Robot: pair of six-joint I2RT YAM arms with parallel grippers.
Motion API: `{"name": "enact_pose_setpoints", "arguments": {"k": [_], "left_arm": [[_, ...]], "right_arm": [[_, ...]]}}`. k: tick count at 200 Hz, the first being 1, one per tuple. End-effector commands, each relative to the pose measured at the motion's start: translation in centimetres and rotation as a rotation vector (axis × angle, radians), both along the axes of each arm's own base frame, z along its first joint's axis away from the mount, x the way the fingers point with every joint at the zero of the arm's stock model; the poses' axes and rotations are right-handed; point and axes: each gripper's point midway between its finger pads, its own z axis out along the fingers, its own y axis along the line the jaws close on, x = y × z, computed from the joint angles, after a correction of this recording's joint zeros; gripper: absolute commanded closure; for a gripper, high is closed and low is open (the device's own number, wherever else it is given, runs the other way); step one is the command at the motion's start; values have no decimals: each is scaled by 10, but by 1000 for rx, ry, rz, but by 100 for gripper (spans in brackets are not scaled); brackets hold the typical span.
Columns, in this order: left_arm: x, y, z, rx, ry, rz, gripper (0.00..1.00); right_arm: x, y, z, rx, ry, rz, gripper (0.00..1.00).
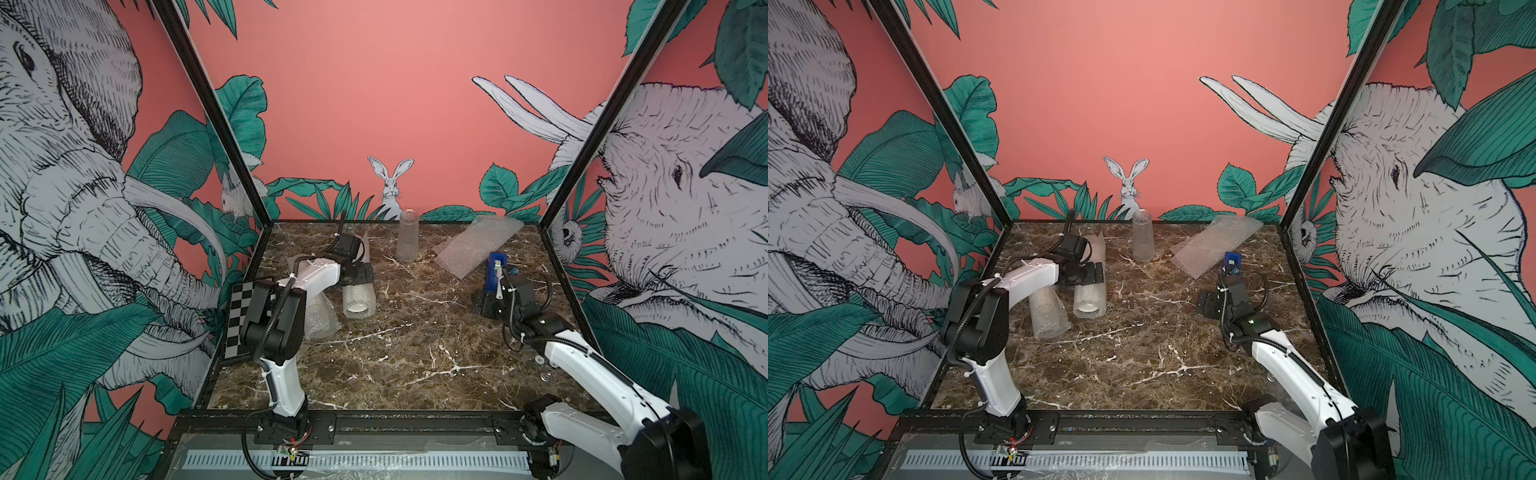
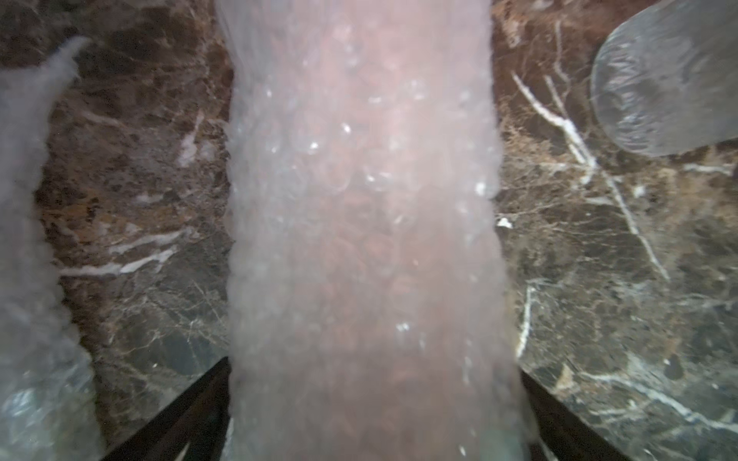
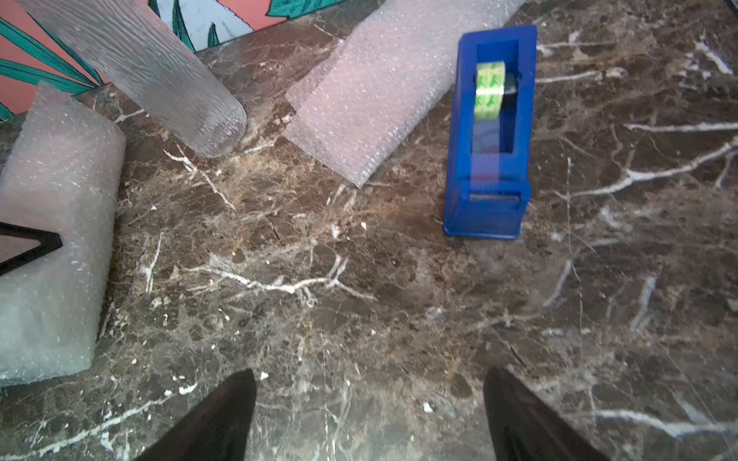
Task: Wrap vases in bubble wrap
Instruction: Move the wrapped vase to the center of the board, then adjust the bubble wrap at the center of the board.
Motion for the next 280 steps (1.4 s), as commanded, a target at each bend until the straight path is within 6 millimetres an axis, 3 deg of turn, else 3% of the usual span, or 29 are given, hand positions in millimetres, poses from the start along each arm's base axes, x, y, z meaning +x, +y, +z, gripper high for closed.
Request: {"name": "enact_pose_setpoints", "arguments": {"k": [1,45,53,68,72,102,145,173,205,250,280], "left_arm": [[-12,4,48,-37,-81,3,0],[-44,0,82,-180,-153,-14,0],[-51,0,84,-199,-179,-21,0],[-64,7,81,-202,-221,-24,0],[-68,10,80,-198,-229,-22,0],[-91,27,69,-173,-274,-13,1],[-106,31,54,-178,-299,-37,1],[-106,27,47,-174,-276,-66,1],[-102,29,49,-176,-301,-51,1],[-99,23,49,-205,-290,-54,1],[-102,27,60,-216,-343,-38,1]], "right_arm": [[22,15,2,-13,26,54,11],[76,47,-19,-218,135,197,13],[87,53,-34,-277,172,246,14],[98,56,-58,-345,234,294,17],[107,60,-54,-352,220,304,17],[131,74,-76,-414,260,395,23],[160,71,-101,-488,356,405,26],[172,63,-119,-479,408,397,30],[183,55,-126,-505,427,377,32],[195,47,-142,-531,492,327,48],[197,54,-143,-475,481,331,76]]}}
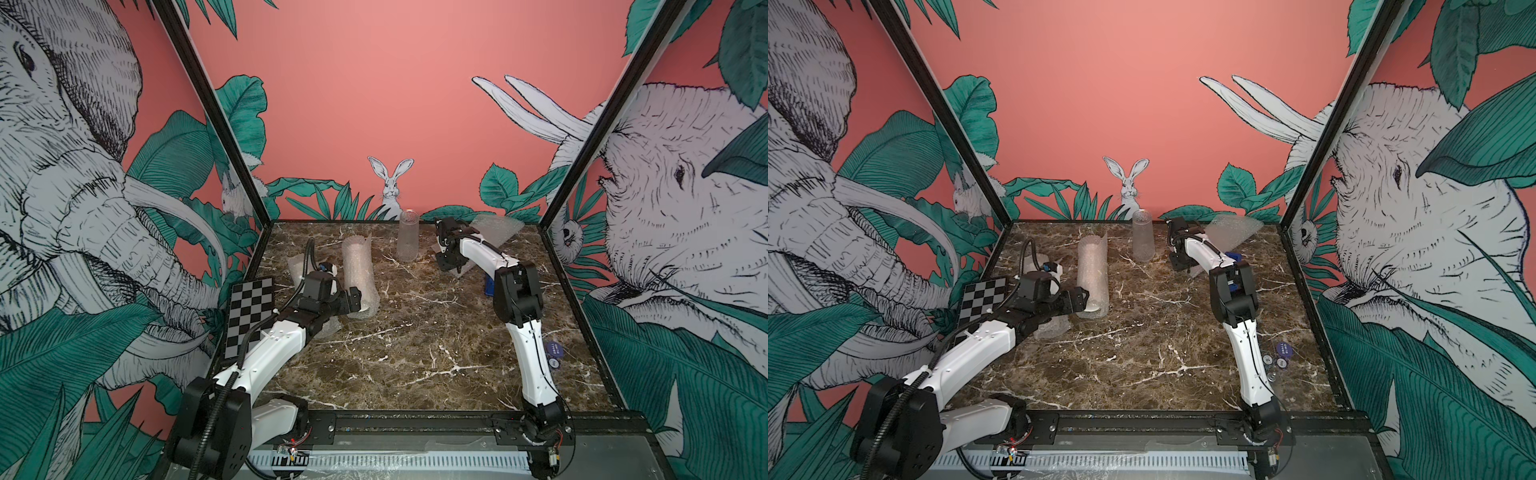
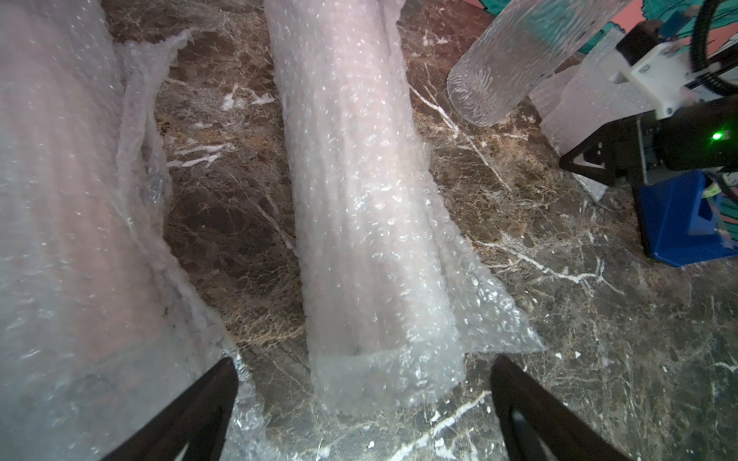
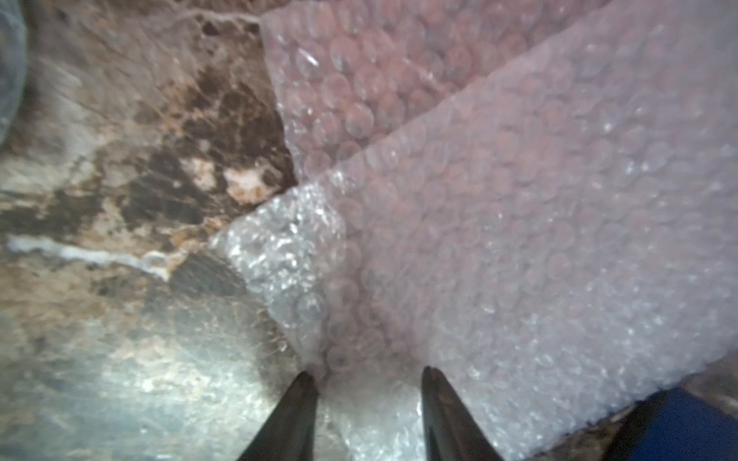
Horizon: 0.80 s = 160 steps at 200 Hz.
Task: Wrap vases in bubble wrap
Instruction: Adjust the bubble wrap at the center of the board.
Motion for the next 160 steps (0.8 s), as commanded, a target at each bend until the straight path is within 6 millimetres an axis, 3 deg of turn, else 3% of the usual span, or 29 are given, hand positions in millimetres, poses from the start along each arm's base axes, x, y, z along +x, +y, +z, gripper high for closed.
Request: {"name": "enact_pose_setpoints", "arguments": {"k": [1,25,46,74,102,104,105,107,110,114,160], "left_arm": [[0,3,15,-27,-62,17,1],[-1,1,13,-24,-52,3,1],[-1,-3,7,-37,-24,-8,1],[0,-12,0,-58,32,-41,1],[-1,-21,-3,-87,57,-70,2],[-1,-22,-4,-88,59,-72,2],[-1,-22,-4,-89,58,-73,2],[-1,-23,-3,-90,58,-75,2],[-1,-23,-3,-91,59,-77,3],[-2,-25,-3,-91,60,-83,3],[-12,-50,-3,-43,77,-170,4]], "right_arm": [[-12,-9,-19,-15,70,-26,77],[-12,-5,-5,22,22,-28,93],[-17,2,17,83,-23,-22,96],[-45,18,50,169,-79,14,96],[-98,29,63,231,-100,46,96],[-100,32,71,243,-118,52,96],[-106,31,63,237,-97,52,96],[-107,34,71,251,-116,58,96],[-117,35,62,249,-98,64,96],[-123,41,71,272,-118,81,96],[-236,71,30,278,5,197,92]]}}
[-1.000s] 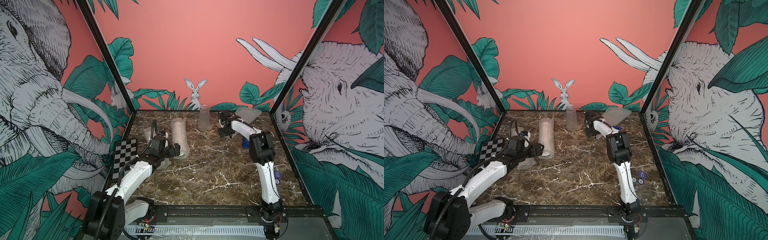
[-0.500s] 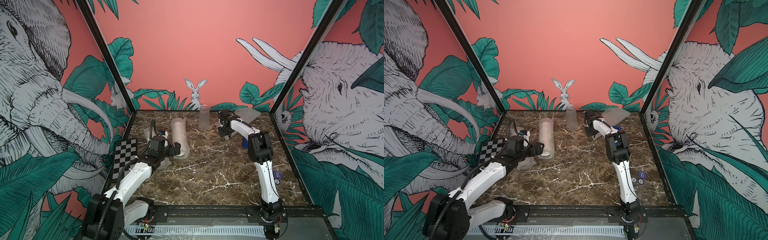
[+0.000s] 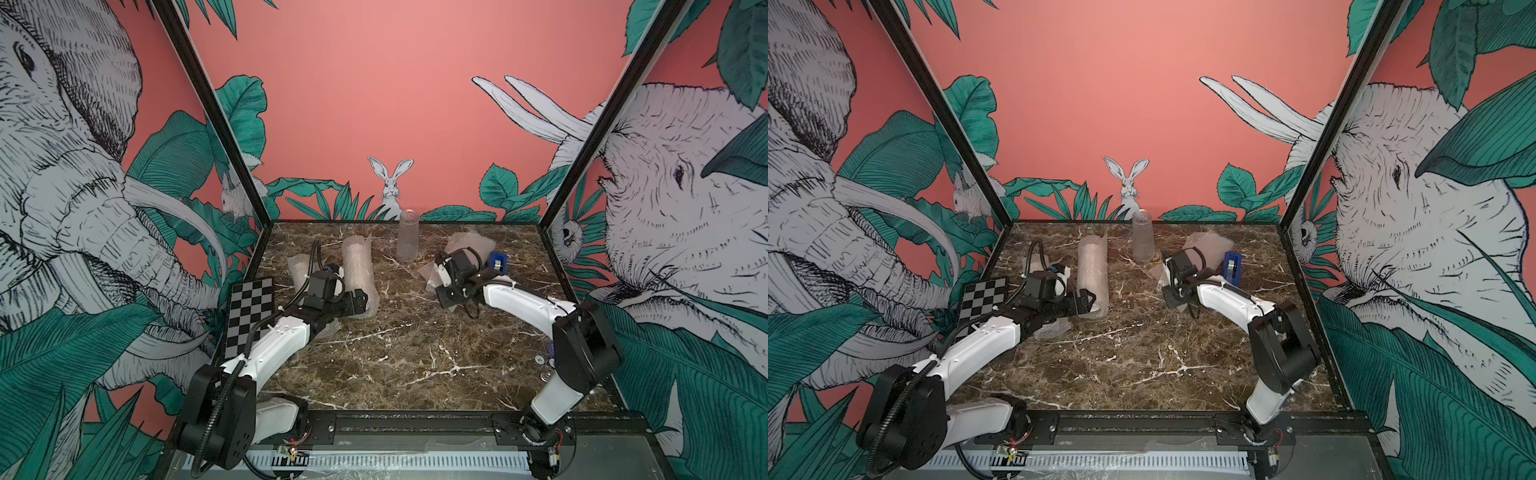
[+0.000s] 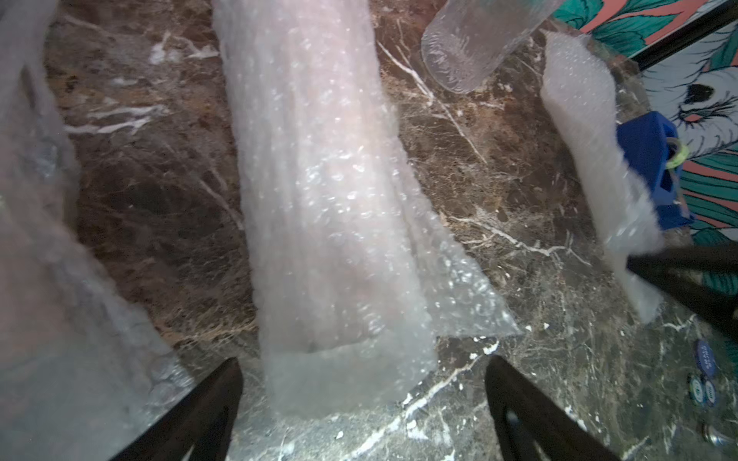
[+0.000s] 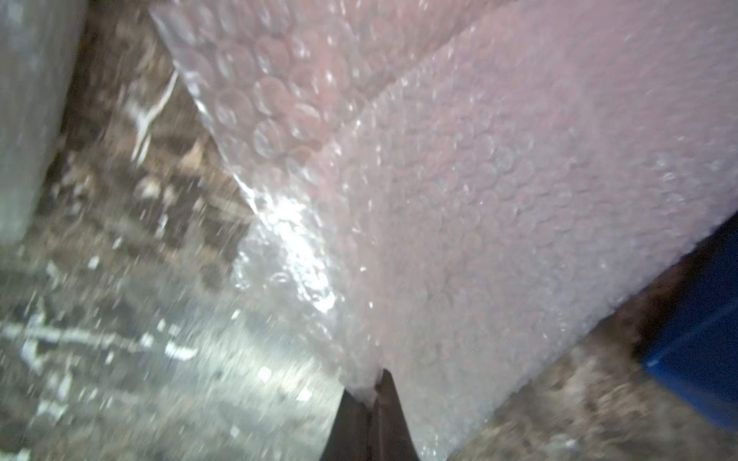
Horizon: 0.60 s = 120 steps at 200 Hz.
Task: Wrap vases in bubble wrap
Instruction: Adjust the bubble wrap at the center of the board.
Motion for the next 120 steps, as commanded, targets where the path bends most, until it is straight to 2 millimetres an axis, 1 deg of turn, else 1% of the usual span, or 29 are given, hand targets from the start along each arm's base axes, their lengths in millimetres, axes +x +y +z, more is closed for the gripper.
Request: {"name": "enact_pose_setpoints", "arguments": {"k": [1,6,12,15,30,47,59,67,73,80,85,98,111,120], "left_arm": [[-4,-17,11,16,-13,-57,4],[-5,-19,11,22,-15,-62,4],[-7,-23,11,26,-17,-69,4],[-7,-24,11,28,-18,-71,4],[-10,-31,9,27,-15,-81,4],[-12,-37,5,22,-9,-90,5],[-13,-41,2,16,-4,-95,6],[-13,-43,3,9,-8,-97,6],[-13,-44,3,8,-9,-95,7],[-14,-44,4,5,-15,-94,7],[-14,-44,5,5,-18,-90,7],[-14,-42,6,6,-25,-81,6],[-15,-39,7,13,-29,-72,6],[-16,-37,7,18,-34,-70,6]], "right_arm": [[-40,15,-21,19,64,29,91],[-51,14,-27,8,85,34,90],[-61,12,-35,-11,110,33,87],[-65,12,-29,2,97,36,85],[-87,5,-34,10,124,36,79],[-99,-6,-28,33,109,20,71],[-99,-10,-19,59,72,-1,66],[-97,-12,-12,64,48,-16,60],[-93,-12,-7,70,31,-31,55],[-88,-10,-1,82,14,-39,52],[-84,-5,3,95,4,-38,51],[-72,1,5,99,-8,-77,50],[-56,2,3,59,-12,-147,49],[-44,2,2,24,-18,-195,47]]}}
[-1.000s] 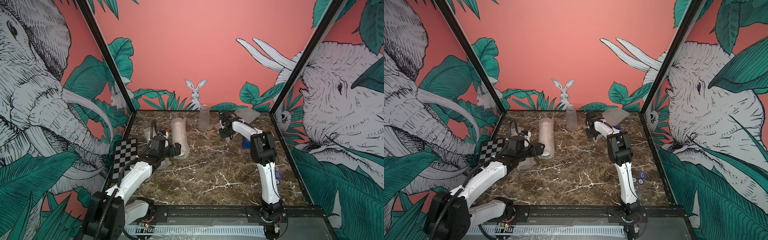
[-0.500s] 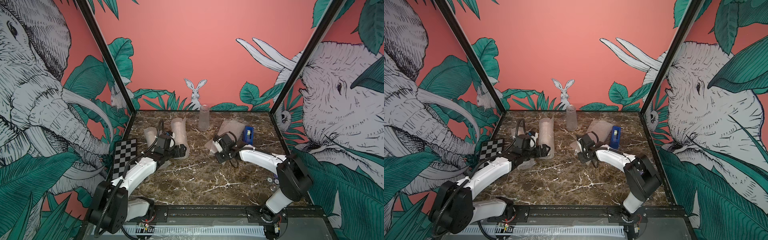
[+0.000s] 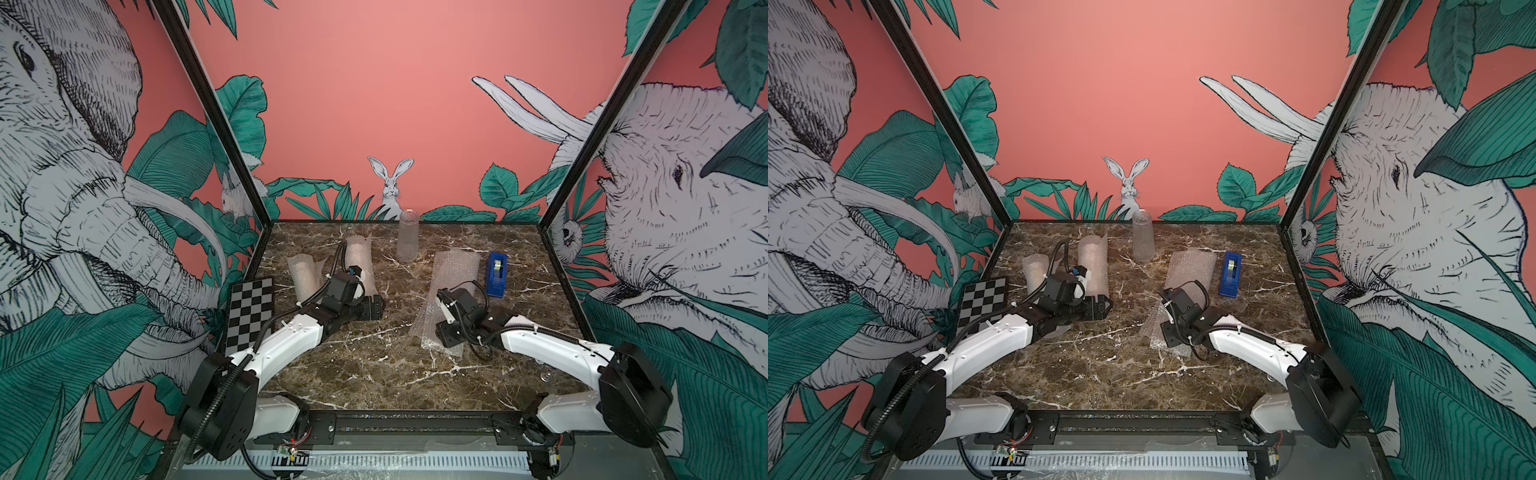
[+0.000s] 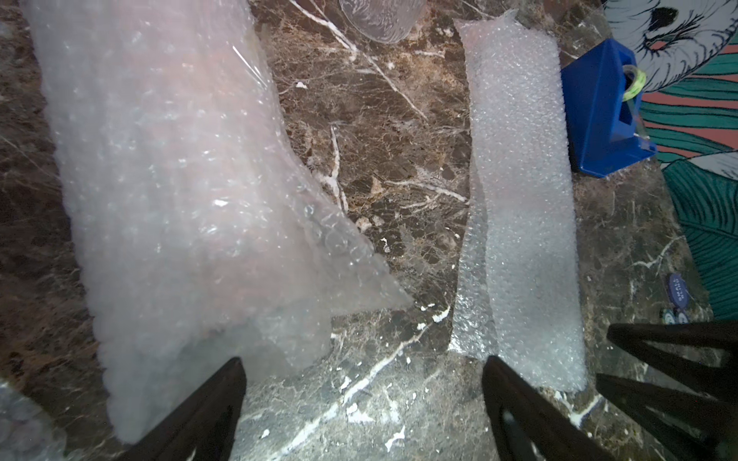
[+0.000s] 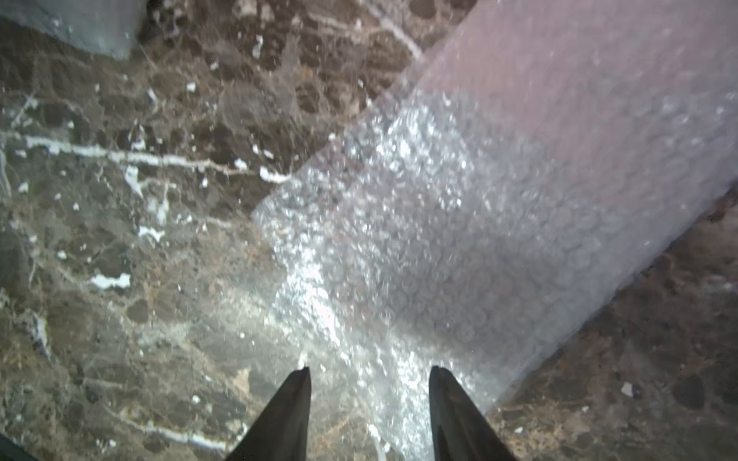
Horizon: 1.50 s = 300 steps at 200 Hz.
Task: Wrap vases in bubble wrap
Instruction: Adjust the bubble wrap at the center of the board.
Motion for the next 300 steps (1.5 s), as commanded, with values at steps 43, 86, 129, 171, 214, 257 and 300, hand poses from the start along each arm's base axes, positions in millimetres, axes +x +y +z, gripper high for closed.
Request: {"name": "enact_pose_setpoints", "arguments": {"k": [43,86,129,171,214,257,300], "left_arm": [[-4,10,2,8,-33,36,5],[-7,8,-5,-1,-27,27,4],[-9,8,-6,-12,-26,25,4],[-9,8,-6,-1,-24,18,4],[-9,8,-6,-8,-18,29,3],[-9,9,-8,-3,-17,29,3],[-7,7,-9,-3,-16,25,3]], "right_arm": [[82,6,-3,-177,-111,-264,42],[109,11,-14,-284,-109,-302,39],[118,4,-19,-391,-115,-311,45],[121,9,-37,-376,-61,-306,45],[122,4,-43,-415,-55,-319,50],[121,1,-50,-432,-44,-319,56],[121,-2,-44,-436,-59,-318,77]]}}
